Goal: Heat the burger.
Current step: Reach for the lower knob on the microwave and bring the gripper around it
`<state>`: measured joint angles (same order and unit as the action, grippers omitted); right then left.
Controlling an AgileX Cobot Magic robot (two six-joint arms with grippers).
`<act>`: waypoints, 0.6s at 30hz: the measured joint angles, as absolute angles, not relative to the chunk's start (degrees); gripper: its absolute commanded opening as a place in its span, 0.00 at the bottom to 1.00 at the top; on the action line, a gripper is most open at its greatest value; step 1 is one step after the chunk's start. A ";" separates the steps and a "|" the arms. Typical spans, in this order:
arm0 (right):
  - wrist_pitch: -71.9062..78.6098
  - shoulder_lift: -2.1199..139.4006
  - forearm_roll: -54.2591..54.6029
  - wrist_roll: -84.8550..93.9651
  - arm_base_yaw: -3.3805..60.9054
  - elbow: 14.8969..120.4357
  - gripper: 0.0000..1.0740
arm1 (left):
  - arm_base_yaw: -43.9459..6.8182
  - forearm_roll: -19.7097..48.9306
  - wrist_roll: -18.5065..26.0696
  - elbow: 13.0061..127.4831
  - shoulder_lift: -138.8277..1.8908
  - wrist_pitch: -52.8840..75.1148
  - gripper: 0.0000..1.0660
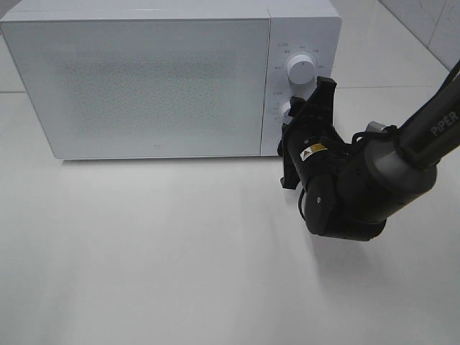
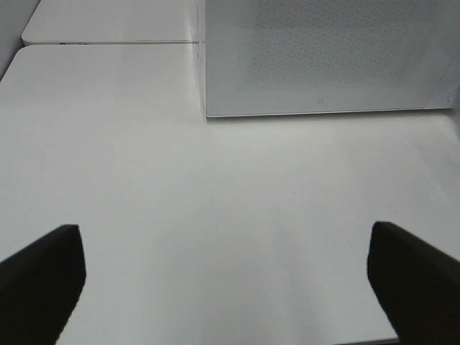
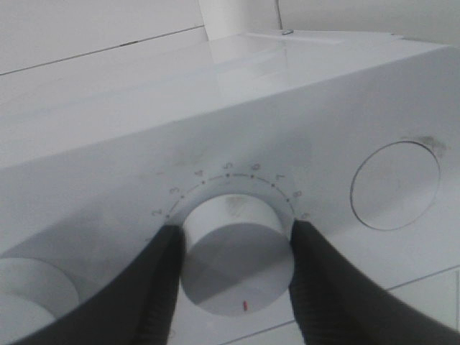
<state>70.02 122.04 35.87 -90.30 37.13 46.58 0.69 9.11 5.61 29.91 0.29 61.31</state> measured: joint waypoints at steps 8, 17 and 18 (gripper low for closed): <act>70.02 122.04 35.87 -90.30 37.13 46.58 0.09 | 0.69 9.11 5.61 29.91 0.29 61.31 0.94; 70.02 122.04 36.15 -90.01 37.13 46.58 0.30 | 0.69 9.11 5.61 29.91 0.29 61.31 0.94; 70.02 122.04 36.50 -89.78 37.13 46.58 0.34 | 0.69 9.11 5.61 29.91 0.29 61.31 0.94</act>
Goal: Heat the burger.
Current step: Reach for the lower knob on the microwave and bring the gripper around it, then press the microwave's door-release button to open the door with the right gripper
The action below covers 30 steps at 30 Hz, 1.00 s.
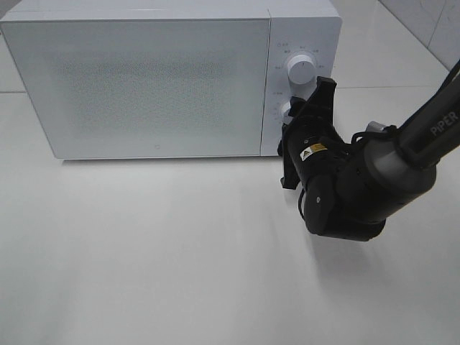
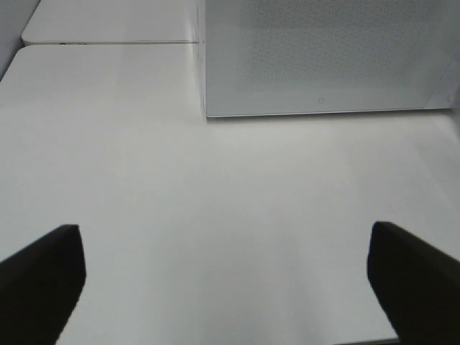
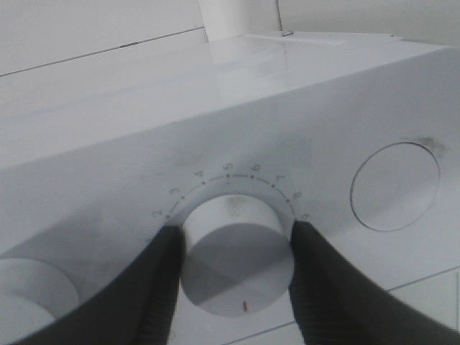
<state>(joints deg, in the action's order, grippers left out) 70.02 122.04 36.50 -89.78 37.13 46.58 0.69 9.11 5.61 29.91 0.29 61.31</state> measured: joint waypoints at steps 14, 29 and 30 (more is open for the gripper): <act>68.93 122.04 37.76 -82.91 37.99 47.33 0.64 | 0.69 9.11 5.61 29.91 0.29 61.31 0.94; 64.40 115.62 29.97 -77.35 37.93 37.47 0.65 | 0.69 9.11 5.61 29.91 0.29 61.31 0.94; 64.40 115.62 29.97 -77.35 37.93 37.47 0.65 | 0.69 9.11 5.61 29.91 0.29 61.31 0.94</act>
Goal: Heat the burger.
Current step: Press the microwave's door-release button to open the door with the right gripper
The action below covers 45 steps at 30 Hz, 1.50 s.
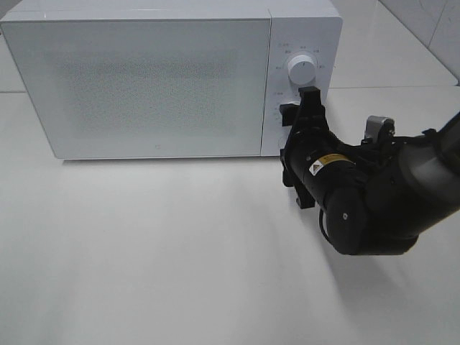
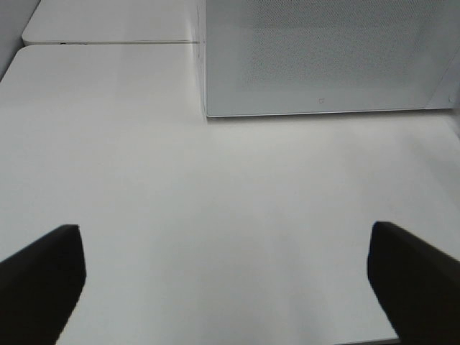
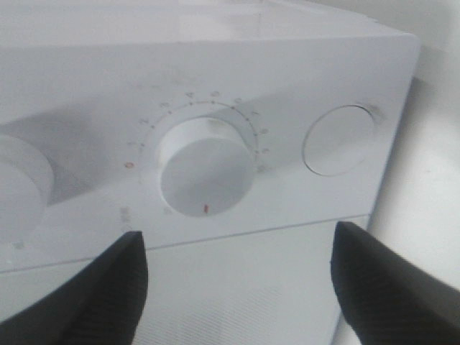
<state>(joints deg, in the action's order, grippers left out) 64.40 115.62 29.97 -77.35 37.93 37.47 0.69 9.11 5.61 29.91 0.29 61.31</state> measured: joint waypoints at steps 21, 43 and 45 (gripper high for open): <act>41.37 94.54 27.73 -27.56 37.82 26.76 0.65 | 0.69 9.11 5.61 29.91 0.29 61.31 0.94; -26.13 77.75 12.61 6.19 33.17 34.78 0.65 | 0.69 9.11 5.61 29.91 0.29 61.31 0.94; -27.50 76.72 11.69 5.79 33.17 34.78 0.65 | 0.69 9.11 5.61 29.91 0.29 61.31 0.94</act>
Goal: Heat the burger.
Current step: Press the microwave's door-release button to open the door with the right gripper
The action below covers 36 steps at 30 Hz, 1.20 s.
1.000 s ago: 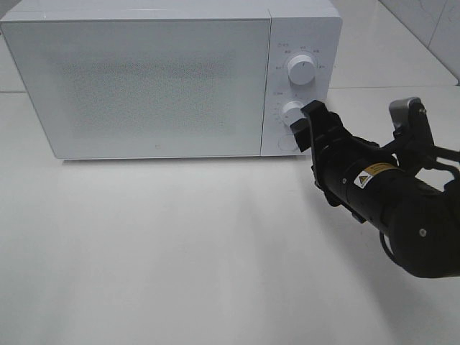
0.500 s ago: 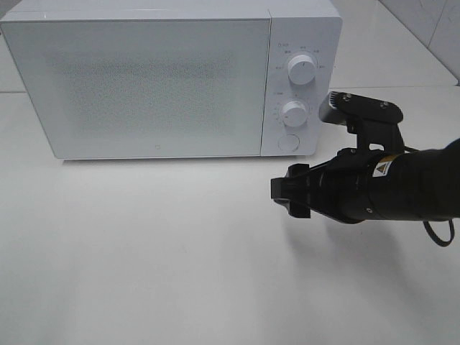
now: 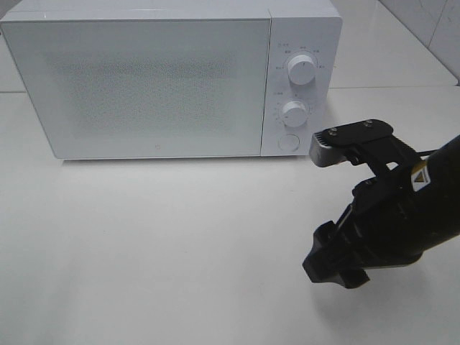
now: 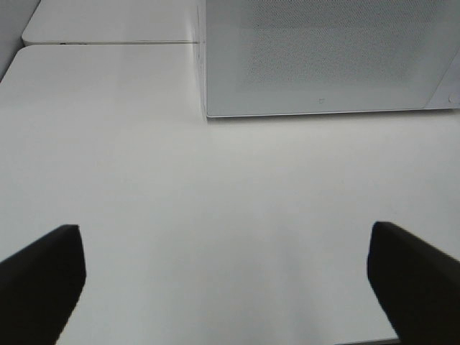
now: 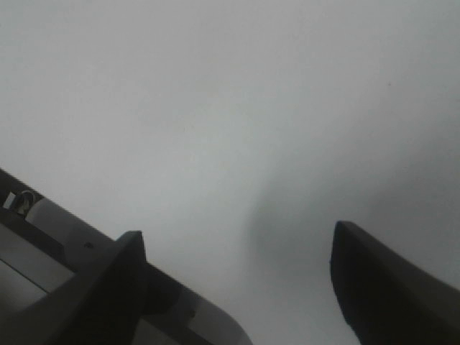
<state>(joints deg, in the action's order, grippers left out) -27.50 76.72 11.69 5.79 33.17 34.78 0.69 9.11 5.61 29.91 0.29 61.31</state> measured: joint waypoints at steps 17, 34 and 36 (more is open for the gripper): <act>-38.45 57.30 0.52 -4.93 33.17 35.07 0.65 | 0.69 9.11 5.61 29.91 0.29 61.31 0.94; -48.36 35.92 -0.40 -6.07 25.61 34.32 0.65 | 0.69 9.11 5.61 29.91 0.29 61.31 0.94; -50.13 31.91 -0.40 -6.07 21.94 32.89 0.65 | 0.69 9.11 5.61 29.91 0.29 61.31 0.94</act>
<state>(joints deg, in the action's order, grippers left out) -50.13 31.91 -0.40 -6.07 21.94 32.89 0.69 9.11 5.61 29.91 0.29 61.31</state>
